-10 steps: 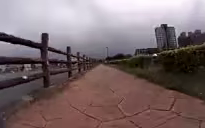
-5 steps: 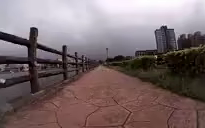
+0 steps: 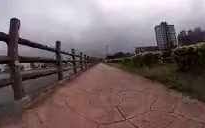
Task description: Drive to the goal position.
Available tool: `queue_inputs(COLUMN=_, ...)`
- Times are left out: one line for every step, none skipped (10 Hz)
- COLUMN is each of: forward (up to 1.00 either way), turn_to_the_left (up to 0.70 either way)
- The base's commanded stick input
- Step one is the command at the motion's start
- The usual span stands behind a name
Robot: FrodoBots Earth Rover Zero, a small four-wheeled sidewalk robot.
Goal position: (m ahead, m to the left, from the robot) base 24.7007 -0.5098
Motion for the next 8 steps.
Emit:
queue_inputs(forward=1.0, turn_to_the_left=0.0)
queue_inputs(forward=1.0, turn_to_the_left=0.0)
queue_inputs(forward=1.0, turn_to_the_left=0.0)
queue_inputs(forward=1.0, turn_to_the_left=0.0)
queue_inputs(forward=1.0, turn_to_the_left=0.0)
queue_inputs(forward=1.0, turn_to_the_left=0.0)
queue_inputs(forward=1.0, turn_to_the_left=0.0)
queue_inputs(forward=1.0, turn_to_the_left=0.0)
